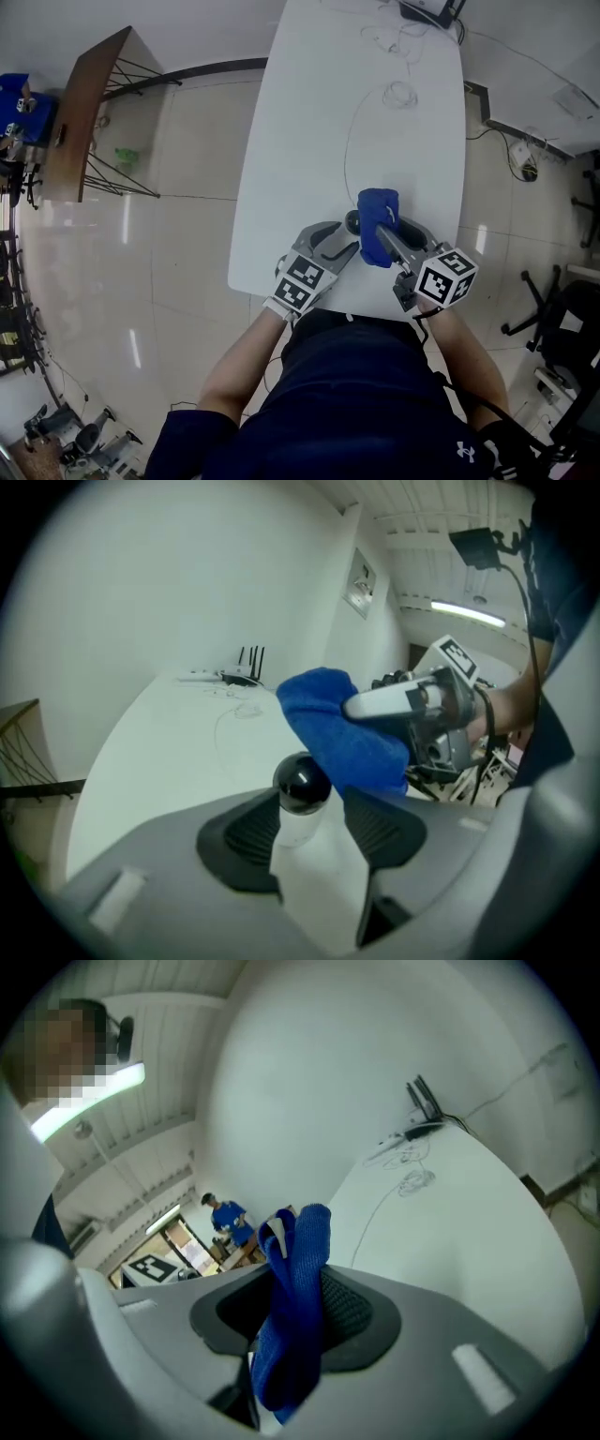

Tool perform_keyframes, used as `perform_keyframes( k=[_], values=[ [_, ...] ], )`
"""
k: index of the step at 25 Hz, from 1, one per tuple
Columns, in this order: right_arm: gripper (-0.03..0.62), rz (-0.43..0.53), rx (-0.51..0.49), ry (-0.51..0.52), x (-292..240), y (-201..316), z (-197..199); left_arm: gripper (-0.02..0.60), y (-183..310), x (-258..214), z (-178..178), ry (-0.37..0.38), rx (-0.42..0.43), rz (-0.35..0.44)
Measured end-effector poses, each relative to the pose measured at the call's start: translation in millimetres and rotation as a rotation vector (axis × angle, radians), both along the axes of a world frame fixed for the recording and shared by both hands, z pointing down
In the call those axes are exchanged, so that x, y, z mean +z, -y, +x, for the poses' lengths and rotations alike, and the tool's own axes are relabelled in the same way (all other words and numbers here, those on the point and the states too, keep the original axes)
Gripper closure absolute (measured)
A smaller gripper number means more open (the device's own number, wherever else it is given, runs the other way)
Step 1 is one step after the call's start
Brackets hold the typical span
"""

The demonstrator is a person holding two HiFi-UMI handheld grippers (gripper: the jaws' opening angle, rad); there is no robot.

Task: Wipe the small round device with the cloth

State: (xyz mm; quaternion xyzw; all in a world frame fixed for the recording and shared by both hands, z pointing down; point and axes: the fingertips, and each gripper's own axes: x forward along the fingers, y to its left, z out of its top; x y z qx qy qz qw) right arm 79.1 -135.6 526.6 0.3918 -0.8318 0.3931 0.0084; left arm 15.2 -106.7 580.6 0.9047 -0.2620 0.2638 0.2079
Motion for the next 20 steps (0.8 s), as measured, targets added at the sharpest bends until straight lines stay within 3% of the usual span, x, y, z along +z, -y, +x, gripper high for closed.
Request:
perform_keyframes(
  k=[4, 8, 16, 20],
  values=[
    [0.45, -0.093, 0.123, 0.158, 14.9, 2.8, 26.3, 0.368, -0.2, 5.8, 2.8, 0.0, 0.02, -0.025],
    [0.45, -0.216, 0.181, 0.281, 49.1, 2.3, 39.7, 0.368, -0.6, 12.9, 2.0, 0.013, 0.02, -0.045],
    [0.45, -0.321, 0.158, 0.12, 116.3, 5.0, 33.8, 0.37, 11.9, 24.6, 4.5, -0.004, -0.009, -0.041],
    [0.45, -0.381, 0.143, 0.083, 122.6, -9.4, 12.4, 0.37, -6.8, 22.1, -10.7, -0.003, -0.049, -0.106]
  ],
)
